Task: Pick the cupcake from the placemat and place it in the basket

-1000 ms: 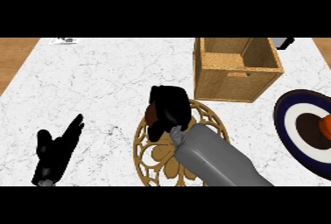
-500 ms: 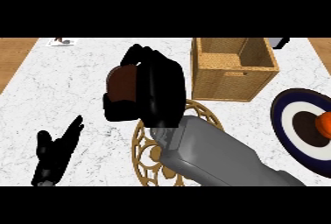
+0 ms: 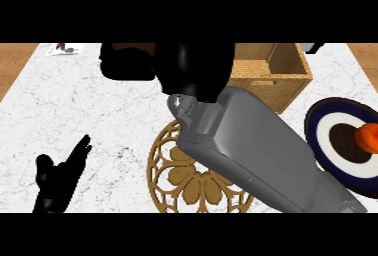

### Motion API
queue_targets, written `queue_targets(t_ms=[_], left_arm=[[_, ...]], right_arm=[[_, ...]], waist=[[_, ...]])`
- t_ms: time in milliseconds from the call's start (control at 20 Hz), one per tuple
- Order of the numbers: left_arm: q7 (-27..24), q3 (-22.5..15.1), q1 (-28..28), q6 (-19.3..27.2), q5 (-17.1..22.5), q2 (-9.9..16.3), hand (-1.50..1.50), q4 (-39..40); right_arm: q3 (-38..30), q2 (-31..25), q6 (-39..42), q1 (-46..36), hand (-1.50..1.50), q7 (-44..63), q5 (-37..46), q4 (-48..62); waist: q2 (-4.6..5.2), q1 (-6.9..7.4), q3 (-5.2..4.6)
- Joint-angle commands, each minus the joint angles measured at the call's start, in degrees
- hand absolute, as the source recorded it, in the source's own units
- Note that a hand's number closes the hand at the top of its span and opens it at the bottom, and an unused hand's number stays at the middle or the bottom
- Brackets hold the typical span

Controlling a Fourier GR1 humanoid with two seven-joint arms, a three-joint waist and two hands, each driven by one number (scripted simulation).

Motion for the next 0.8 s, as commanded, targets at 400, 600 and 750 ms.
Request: queue_targets(t_ms=[400,600,750], left_arm=[[1.02,1.10,-0.72,-1.67,0.45,-0.61,0.00,7.13],[0.43,0.35,-1.28,-1.16,-0.50,-1.93,0.00,7.54],[2.73,0.69,0.94,-2.18,-0.19,-0.15,0.00,4.55]], right_arm=[[-14.44,-4.82,7.20,-6.01,1.50,-0.29,-2.36,8.72],[-16.35,-5.73,5.81,-5.90,1.50,-4.79,-2.36,14.81],[-16.99,-6.08,3.41,-0.87,1.50,-10.05,-3.50,15.06]], waist=[[1.00,-0.26,-0.69],[1.19,0.16,-0.70],[1.14,0.37,-0.63]])
